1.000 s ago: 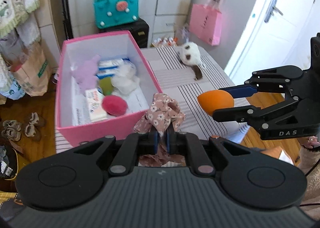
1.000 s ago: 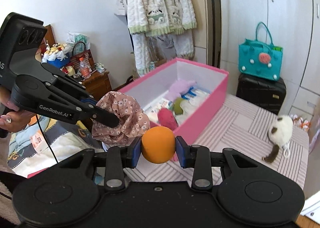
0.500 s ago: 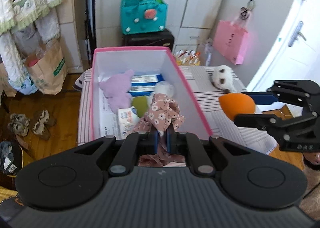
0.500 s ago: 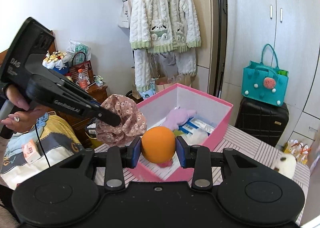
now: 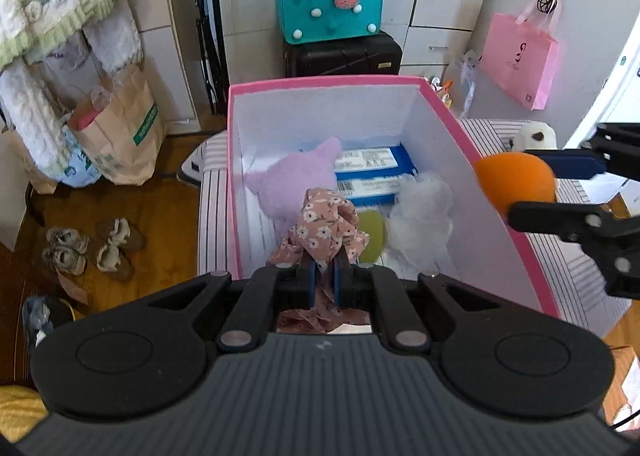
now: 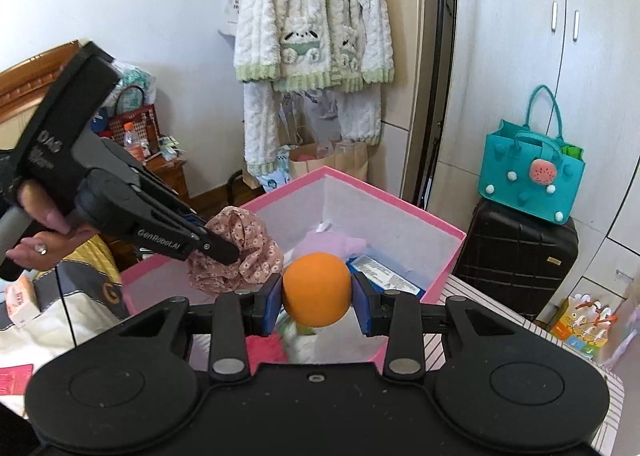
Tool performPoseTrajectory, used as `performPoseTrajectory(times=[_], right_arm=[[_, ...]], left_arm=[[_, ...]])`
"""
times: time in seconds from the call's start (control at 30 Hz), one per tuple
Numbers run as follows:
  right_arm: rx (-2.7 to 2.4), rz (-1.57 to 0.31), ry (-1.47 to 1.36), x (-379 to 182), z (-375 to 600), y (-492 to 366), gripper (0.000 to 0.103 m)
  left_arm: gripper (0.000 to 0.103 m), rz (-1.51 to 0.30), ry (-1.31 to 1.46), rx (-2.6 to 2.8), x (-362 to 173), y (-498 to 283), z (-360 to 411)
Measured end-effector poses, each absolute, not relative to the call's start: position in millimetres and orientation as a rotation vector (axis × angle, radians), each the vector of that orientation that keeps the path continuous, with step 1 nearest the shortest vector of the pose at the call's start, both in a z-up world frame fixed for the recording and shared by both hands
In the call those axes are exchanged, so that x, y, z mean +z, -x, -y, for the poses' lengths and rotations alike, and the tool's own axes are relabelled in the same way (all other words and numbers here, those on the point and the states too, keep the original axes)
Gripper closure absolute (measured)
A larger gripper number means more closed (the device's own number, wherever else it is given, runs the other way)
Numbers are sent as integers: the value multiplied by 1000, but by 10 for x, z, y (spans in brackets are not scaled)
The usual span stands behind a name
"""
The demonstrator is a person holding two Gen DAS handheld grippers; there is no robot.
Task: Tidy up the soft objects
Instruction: 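Lift the scrunchie and orange ball with both tools and carry them over the box, then lower the scrunchie and ball into the box and open both tools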
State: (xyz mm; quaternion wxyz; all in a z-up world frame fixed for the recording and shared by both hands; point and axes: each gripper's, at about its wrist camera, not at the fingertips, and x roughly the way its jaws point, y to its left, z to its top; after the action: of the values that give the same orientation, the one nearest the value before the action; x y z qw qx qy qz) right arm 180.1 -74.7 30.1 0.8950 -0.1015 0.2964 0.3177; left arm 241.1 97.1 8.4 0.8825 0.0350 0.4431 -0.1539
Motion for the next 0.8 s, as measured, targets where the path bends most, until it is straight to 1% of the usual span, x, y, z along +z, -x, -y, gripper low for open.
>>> performPoseTrajectory(times=[0.23, 0.43, 0.57, 0.8], right_arm=[[641, -658, 206, 122, 672, -2309, 61], [602, -669, 343, -97, 465, -2647, 61], [538, -652, 430, -203, 380, -2806, 61], [526, -644, 429, -226, 431, -2927, 60]], left_arm=[[96, -883, -67, -351, 35, -2652, -866], [96, -875, -29, -376, 19, -2925, -763], [96, -900, 3, -377, -20, -3106, -739], [97, -871, 35, -369, 27, -3335, -680]])
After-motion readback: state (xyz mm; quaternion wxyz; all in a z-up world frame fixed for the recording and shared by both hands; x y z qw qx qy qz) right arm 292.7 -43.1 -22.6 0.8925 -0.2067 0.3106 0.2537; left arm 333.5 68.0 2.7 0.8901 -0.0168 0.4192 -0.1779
